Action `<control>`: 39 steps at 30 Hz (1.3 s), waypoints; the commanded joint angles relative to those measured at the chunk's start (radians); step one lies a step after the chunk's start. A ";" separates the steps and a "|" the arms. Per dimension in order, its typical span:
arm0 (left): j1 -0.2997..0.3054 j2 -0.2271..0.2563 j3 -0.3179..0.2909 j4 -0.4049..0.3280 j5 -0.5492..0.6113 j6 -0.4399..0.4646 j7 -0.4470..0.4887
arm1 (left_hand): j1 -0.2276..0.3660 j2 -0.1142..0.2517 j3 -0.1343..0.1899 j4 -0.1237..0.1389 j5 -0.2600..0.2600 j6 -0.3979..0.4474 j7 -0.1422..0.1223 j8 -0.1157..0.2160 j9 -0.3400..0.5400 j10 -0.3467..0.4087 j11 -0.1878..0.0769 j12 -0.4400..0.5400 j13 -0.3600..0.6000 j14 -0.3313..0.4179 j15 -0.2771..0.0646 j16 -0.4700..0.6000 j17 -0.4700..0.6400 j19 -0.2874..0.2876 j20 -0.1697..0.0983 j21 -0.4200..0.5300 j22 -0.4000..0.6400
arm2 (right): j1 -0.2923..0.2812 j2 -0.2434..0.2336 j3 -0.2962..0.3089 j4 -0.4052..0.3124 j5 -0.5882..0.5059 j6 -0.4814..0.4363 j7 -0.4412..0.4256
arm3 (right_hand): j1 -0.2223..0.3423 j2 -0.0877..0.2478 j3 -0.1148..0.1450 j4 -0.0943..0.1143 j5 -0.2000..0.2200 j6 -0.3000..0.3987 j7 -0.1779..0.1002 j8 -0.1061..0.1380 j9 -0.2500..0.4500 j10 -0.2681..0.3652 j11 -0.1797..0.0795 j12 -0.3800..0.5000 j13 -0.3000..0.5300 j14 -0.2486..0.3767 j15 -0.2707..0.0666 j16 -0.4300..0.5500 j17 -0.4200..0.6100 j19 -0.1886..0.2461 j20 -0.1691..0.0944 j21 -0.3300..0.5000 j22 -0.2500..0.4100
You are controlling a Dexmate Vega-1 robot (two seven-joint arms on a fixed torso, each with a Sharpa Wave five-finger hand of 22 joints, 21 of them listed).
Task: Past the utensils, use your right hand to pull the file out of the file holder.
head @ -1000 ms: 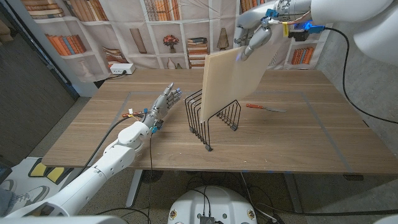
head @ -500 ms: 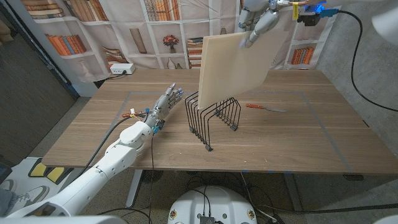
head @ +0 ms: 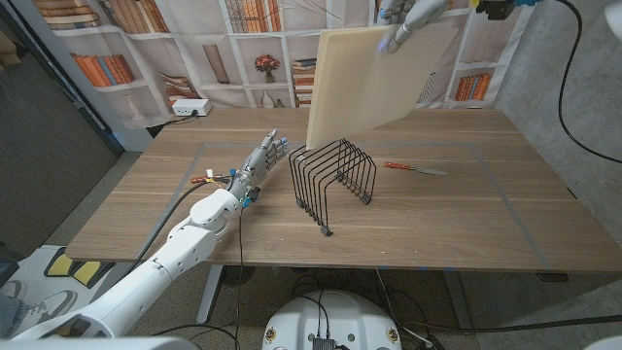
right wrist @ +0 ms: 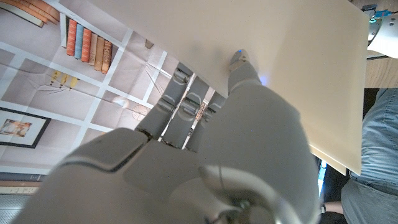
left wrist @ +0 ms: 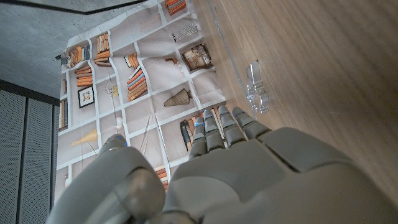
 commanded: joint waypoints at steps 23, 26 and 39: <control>0.046 0.061 -0.034 -0.073 -0.013 -0.005 -0.014 | 0.008 -0.001 -0.008 0.001 -0.001 0.007 0.000 -0.005 0.003 0.005 0.001 0.000 0.006 0.003 -0.001 0.000 0.004 0.007 -0.002 0.000 0.002 | 0.001 -0.040 -0.005 -0.056 0.012 -0.099 -0.115 | 0.009 0.008 -0.008 0.003 0.010 0.002 -0.005 -0.006 0.008 -0.007 0.002 -0.001 0.004 -0.003 -0.060 0.000 0.004 -0.008 -0.130 0.009 0.002; 0.047 0.057 -0.035 -0.069 -0.014 -0.014 -0.016 | 0.009 0.000 -0.009 0.001 -0.001 0.007 0.000 -0.005 0.003 0.005 0.005 0.001 0.006 0.003 0.000 0.000 0.004 0.007 -0.001 0.000 0.002 | -0.007 -0.043 0.003 -0.064 0.013 -0.105 -0.124 | 0.010 0.009 -0.009 0.004 0.010 0.002 -0.005 -0.007 0.009 -0.007 0.001 -0.001 0.004 -0.003 -0.060 0.000 0.004 -0.008 -0.131 0.010 0.002; 0.036 0.043 -0.027 -0.049 -0.015 -0.026 -0.031 | 0.011 0.001 -0.012 0.001 -0.002 0.007 -0.001 -0.006 0.003 0.006 0.000 0.000 0.006 0.003 0.000 0.000 0.004 0.006 -0.002 -0.001 0.002 | 0.000 -0.053 0.003 -0.077 0.016 -0.122 -0.125 | 0.013 0.013 -0.011 0.005 0.011 0.000 -0.005 -0.010 0.010 -0.006 0.001 -0.001 0.005 0.001 -0.060 0.002 0.005 -0.002 -0.133 0.015 0.003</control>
